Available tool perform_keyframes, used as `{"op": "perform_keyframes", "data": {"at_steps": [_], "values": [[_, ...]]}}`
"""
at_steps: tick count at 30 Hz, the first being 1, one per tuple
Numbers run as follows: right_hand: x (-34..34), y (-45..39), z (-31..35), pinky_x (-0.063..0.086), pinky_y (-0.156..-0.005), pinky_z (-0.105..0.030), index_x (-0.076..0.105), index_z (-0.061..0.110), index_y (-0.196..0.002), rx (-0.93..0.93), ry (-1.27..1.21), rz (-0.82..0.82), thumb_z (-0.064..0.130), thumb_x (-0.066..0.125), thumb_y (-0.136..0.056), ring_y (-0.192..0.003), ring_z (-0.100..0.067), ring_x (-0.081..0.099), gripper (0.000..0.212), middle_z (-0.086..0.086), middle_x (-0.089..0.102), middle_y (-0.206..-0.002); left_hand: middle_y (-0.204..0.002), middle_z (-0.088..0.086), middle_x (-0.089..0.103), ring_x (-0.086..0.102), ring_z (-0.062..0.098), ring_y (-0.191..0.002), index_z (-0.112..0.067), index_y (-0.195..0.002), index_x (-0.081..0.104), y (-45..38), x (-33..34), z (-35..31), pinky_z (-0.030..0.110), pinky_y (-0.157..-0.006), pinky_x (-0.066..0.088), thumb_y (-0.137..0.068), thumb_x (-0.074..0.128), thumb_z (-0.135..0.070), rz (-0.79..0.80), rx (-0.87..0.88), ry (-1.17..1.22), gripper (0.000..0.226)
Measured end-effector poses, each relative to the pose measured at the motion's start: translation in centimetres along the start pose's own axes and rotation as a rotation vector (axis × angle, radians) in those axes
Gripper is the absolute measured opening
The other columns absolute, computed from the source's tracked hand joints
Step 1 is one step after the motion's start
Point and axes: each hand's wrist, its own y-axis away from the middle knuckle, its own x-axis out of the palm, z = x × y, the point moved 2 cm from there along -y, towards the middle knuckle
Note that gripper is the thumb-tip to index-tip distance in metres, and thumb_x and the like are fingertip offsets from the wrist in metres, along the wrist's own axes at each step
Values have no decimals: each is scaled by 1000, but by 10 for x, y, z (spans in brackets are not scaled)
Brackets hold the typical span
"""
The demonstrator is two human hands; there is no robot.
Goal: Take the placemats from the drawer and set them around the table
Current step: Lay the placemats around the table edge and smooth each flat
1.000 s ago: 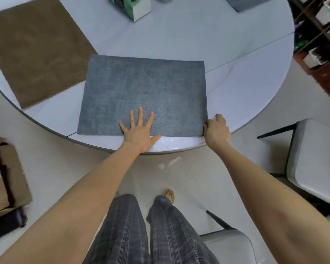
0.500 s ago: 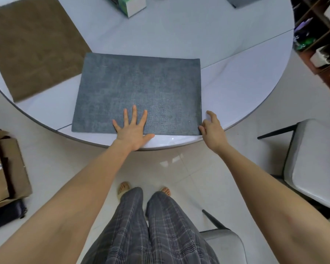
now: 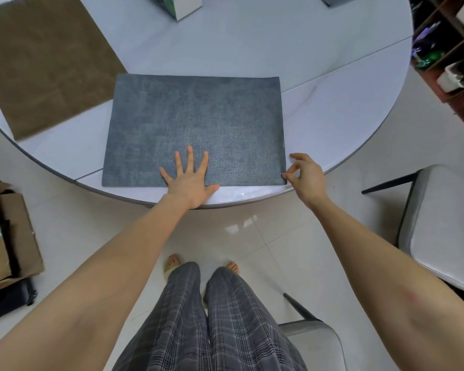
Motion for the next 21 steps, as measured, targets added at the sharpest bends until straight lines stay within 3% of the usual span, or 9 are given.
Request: {"op": "perform_keyframes", "data": {"at_steps": [18,21], "values": [[-1,4,1,33,-102,-23,63,-3,-75,25,-38,-9,3,67,-84,-126,-21,51,11,-5,50,-141,-156,7,-31,-25,37,-143,-31,-151,-15,-1,2,-1,71,-107,-4,-93,38,-61,-38,25,-9,84],[-4,7,8,39,-94,-27,61,-2,-81,70,31,-41,4,68,-83,-120,-25,53,10,-9,52,-135,-156,7,-30,-25,37,-143,-31,-151,-15,-1,3,0,71,-107,-3,-93,37,-61,-38,25,-17,84]]}}
